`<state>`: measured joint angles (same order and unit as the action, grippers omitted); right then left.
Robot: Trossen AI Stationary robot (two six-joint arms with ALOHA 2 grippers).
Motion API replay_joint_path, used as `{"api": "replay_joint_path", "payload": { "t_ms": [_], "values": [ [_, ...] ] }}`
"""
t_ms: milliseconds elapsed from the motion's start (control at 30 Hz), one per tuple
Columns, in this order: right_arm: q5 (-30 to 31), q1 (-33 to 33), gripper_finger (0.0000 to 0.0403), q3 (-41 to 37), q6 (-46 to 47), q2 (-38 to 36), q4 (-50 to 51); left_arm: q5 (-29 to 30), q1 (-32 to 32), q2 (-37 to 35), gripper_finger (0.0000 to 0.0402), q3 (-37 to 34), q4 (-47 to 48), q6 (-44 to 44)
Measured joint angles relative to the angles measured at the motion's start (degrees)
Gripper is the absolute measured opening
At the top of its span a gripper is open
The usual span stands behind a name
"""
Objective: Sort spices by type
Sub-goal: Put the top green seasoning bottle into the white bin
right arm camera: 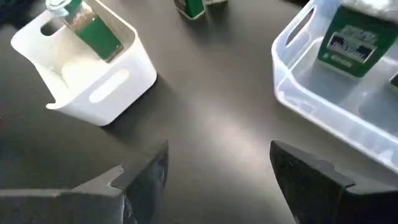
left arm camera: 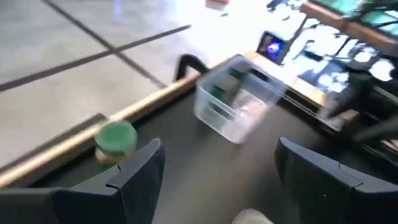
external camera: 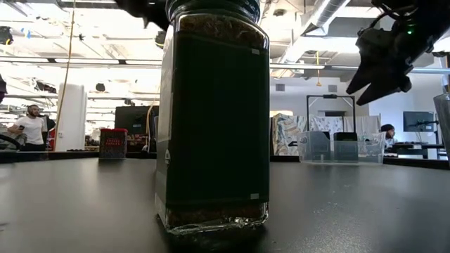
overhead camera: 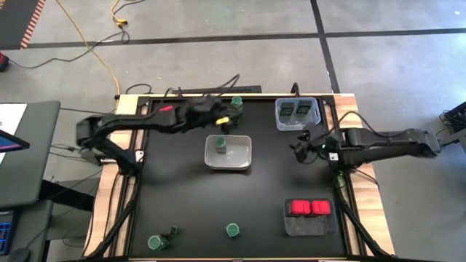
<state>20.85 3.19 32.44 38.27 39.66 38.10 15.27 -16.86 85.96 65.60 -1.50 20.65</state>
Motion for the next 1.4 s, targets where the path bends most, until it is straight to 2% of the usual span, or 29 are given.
{"api": "replay_joint_path", "payload": {
  "t_ms": [133, 267, 433, 600, 967, 1133, 1400],
  "values": [
    [-4.44, 5.42, 0.0306, -0.32, -5.58, -2.85, -1.65, -0.18, -4.04, 7.12, 0.0290, 12.26, 12.50, -0.07],
    [-6.62, 8.53, 0.0306, -0.36, -6.87, -3.41, -1.36, -0.48, -7.56, 14.59, 0.0290, 24.24, 24.46, -0.18],
    [-7.14, 9.37, 0.0306, -0.36, -7.23, -3.32, -1.33, -4.47, -11.42, 22.90, 0.0290, 36.61, 32.06, -2.92],
    [-7.31, 9.35, 0.0306, -0.36, -6.42, -3.32, -1.32, -9.09, -14.51, 29.94, 0.0290, 45.44, 36.80, -6.37],
    [-7.27, 9.35, 0.0306, -0.39, -0.64, -3.32, -1.28, -18.42, -18.39, 40.63, 0.0290, 57.23, 46.14, -11.10],
    [-7.06, 9.35, 0.0306, -0.39, 0.77, -3.32, -1.28, -18.92, -18.48, 43.16, 0.0290, 60.50, 51.15, -15.47],
    [-5.68, 9.36, 0.0306, -0.39, 3.76, -3.32, -1.28, -18.83, -17.97, 43.46, 0.0290, 60.78, 53.89, -19.09]
  ]
}}
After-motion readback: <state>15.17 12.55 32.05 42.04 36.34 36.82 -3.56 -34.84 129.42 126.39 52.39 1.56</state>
